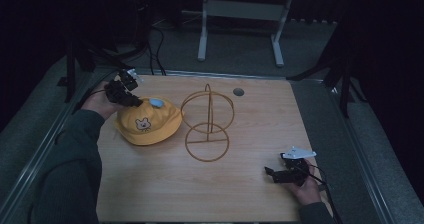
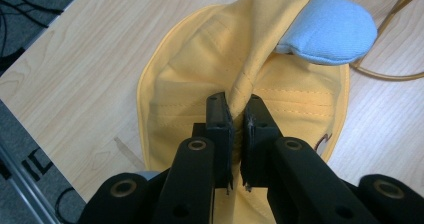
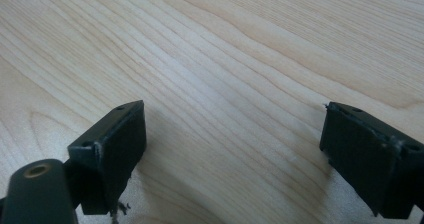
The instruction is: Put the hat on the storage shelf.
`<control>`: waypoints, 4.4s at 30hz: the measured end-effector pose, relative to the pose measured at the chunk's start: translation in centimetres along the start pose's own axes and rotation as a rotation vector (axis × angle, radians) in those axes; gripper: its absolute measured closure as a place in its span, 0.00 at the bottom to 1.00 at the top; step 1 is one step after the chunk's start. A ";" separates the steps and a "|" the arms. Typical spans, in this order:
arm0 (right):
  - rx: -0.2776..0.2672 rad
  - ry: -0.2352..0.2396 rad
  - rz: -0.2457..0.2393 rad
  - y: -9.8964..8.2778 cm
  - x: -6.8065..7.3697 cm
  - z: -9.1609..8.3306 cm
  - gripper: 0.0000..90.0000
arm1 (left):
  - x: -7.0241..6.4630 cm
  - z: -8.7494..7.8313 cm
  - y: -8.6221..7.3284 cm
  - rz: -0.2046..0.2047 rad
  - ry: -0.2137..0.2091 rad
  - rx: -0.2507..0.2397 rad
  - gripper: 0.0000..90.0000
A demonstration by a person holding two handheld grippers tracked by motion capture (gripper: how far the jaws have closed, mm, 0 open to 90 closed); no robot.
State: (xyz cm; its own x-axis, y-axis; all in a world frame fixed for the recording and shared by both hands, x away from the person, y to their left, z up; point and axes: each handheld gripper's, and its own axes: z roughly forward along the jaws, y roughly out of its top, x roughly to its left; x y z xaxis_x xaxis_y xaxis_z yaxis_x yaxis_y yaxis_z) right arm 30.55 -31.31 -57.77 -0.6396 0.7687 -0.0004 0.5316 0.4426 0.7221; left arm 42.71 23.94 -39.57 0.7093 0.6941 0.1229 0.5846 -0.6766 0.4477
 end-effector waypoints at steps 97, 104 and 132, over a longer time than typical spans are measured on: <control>0.001 -0.002 0.004 0.0 0.0 0.0 0.12 | 0.6 -11.4 0.8 -0.016 0.007 -0.318 0.94; 0.001 -0.002 0.003 0.0 0.0 -0.1 0.12 | 0.6 -11.9 0.8 -0.017 -0.007 -0.344 0.94; 0.001 -0.002 0.004 0.0 0.0 -0.1 0.12 | -1.1 -12.9 2.7 0.057 -0.068 -0.380 0.94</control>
State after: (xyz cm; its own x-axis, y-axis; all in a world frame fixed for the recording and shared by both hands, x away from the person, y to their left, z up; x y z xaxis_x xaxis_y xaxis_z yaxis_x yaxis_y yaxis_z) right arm 30.49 -31.31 -57.74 -0.6364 0.7714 0.0009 0.5347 0.4403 0.7213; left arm 38.45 24.53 -27.09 0.7688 0.6311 0.1037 0.3647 -0.5657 0.7396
